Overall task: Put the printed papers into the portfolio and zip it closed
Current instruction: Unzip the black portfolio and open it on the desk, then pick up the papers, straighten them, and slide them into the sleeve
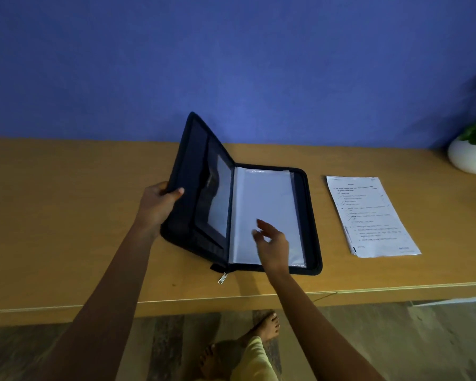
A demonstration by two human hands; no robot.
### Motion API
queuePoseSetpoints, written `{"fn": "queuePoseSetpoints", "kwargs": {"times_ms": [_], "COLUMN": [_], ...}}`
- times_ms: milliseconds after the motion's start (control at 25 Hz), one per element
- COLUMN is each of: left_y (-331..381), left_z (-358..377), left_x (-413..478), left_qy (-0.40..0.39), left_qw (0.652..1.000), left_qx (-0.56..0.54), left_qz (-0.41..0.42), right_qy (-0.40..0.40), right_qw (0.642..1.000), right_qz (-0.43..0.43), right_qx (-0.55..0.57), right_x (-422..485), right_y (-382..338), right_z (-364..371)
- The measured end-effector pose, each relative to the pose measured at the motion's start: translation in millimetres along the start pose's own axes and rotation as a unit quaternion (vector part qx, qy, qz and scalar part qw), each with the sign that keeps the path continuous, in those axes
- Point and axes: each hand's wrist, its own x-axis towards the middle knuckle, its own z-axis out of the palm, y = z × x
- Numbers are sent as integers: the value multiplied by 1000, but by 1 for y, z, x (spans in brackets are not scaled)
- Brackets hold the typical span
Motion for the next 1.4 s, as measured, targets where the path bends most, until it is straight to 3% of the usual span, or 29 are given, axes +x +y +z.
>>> {"fn": "queuePoseSetpoints", "kwargs": {"times_ms": [80,240,400,520,840,1080,1280,1400], "left_y": [-18,-50,-77,-97,-138,-149,-154,-151], "left_z": [-14,-29,-40,-47,-47,-38,-38,-33], "left_x": [6,14,18,19,23,21,15,11], "left_qy": [40,104,104,99,93,118,94,96], "left_qw": [998,991,989,979,892,873,861,857], "left_qx": [44,78,100,177,438,462,493,504], "left_qz": [2,-17,-7,-5,-70,-100,-81,-51], "right_qy": [37,43,11,-7,-51,-64,-63,-52], "right_qw": [993,940,935,932,928,915,907,874], "right_qz": [21,75,117,119,77,57,47,-24], "right_qx": [-110,-331,-334,-342,-360,-393,-414,-482], "right_x": [11,25,32,37,51,53,49,46], "right_y": [34,89,108,112,123,128,127,125], "right_z": [-18,-45,-51,-50,-67,-72,-75,-72]}}
